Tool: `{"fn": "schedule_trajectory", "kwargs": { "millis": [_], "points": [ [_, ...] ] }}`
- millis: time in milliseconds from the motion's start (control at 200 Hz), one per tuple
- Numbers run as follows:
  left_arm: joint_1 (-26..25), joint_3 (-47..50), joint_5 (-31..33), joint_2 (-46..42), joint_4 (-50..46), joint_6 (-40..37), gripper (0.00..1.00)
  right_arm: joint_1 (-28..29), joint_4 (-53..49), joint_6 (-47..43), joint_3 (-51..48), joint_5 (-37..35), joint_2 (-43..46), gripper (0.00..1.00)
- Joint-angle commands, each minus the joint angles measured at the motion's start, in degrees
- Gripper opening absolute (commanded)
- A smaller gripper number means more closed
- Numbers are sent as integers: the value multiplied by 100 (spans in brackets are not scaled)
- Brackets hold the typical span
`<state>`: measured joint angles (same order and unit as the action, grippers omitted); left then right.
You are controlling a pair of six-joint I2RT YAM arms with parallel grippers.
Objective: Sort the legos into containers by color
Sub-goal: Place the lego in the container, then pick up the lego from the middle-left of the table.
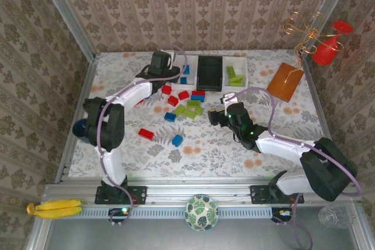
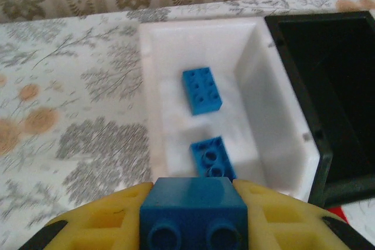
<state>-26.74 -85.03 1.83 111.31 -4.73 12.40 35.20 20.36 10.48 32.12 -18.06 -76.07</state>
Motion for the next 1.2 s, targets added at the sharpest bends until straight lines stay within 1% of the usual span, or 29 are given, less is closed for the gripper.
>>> {"fn": "schedule_trajectory", "kwargs": {
  "millis": [0, 150, 230, 280, 360, 460, 505, 560, 635, 650, 710, 760, 795, 850, 930, 1035, 1195],
  "points": [
    [-80, -604, 111, 531, -64, -269, 29, 40, -129, 24, 104, -199, 199, 95],
    [-85, -1697, 120, 1316, -436, -395, 30, 40, -114, -2, 84, -259, 220, 95],
    [-82, -2190, 278, 1627, -676, -487, 34, 40, -113, -4, 77, -252, 221, 95],
    [-72, -2451, 358, 1737, -860, -542, 41, 40, -115, -7, 75, -259, 224, 95],
    [-85, -2620, 514, 1672, -1001, -583, 56, 40, -111, -7, 75, -268, 222, 95],
    [-93, -2235, 622, 1218, -949, -599, 73, 40, -98, 7, 66, -263, 228, 95],
    [-73, -1842, 611, 857, -891, -581, 76, 40, -106, -2, 66, -272, 237, 95],
    [-43, -1156, 634, 288, -763, -598, 78, 40, -111, -2, 66, -279, 250, 95],
    [21, 283, 824, -686, -412, -492, 81, 40, -105, -8, 58, -263, 291, 95],
    [186, 542, 798, -825, -343, -417, 81, 40, -102, -4, 51, -252, 291, 95],
    [532, 1496, 352, -1455, -169, -102, 80, 40, -54, 19, 40, -196, 291, 95],
    [834, 1967, -164, -1757, -178, 76, 79, 40, -28, 61, 40, -155, 245, 95],
    [1032, 2169, -373, -1858, -238, 83, 79, 40, -24, 83, 57, -128, 189, 95],
    [1276, 2196, -484, -1848, -437, -52, 79, 43, -32, 127, 92, -77, 101, 95],
    [1518, 1834, -732, -1579, -789, -328, 80, 48, -35, 172, 134, -13, -7, 95],
    [1650, 1306, -624, -1052, -1070, -651, 82, 47, -54, 189, 146, -17, -41, 95],
    [1747, 408, -672, -152, -1717, -945, 82, 45, -50, 137, 93, -111, 71, 95]
  ]
}}
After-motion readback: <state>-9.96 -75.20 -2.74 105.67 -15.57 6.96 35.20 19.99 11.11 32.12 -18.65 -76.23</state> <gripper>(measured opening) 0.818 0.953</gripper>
